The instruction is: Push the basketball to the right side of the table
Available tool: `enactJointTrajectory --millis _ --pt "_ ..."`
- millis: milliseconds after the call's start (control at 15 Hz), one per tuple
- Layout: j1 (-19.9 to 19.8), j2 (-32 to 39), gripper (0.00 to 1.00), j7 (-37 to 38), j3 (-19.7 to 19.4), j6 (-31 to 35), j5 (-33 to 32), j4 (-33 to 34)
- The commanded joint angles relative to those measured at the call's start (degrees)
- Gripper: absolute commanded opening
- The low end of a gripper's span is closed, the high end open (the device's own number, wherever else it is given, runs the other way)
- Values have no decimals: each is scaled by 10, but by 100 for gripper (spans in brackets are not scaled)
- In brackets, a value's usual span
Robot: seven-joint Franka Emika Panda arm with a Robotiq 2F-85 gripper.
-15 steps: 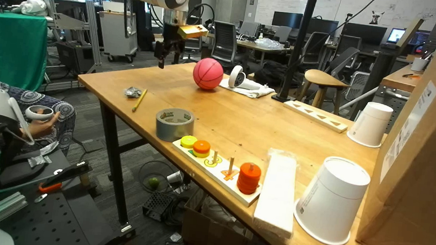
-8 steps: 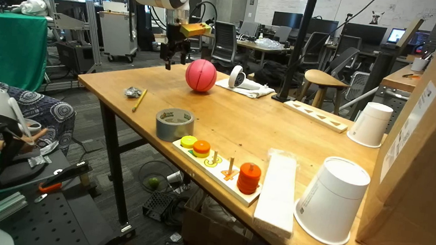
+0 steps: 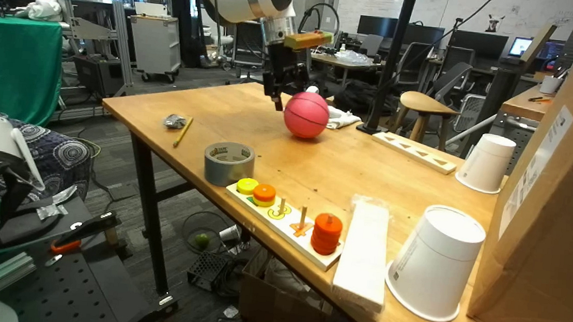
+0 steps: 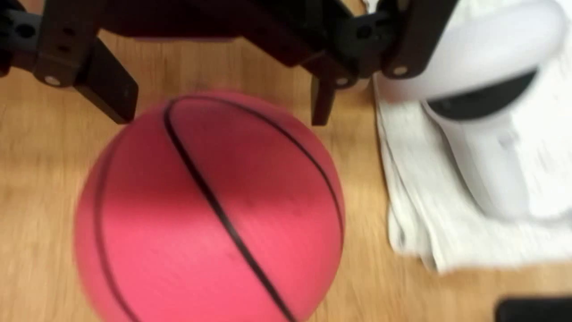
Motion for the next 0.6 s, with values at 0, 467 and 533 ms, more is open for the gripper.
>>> enactJointTrajectory --millis 0,467,533 --pt "-2 -130 100 61 -25 9 -112 -107" --pt "0 -332 100 237 30 -68 -273 -277" --pt "4 -354 100 247 43 -78 -255 -300"
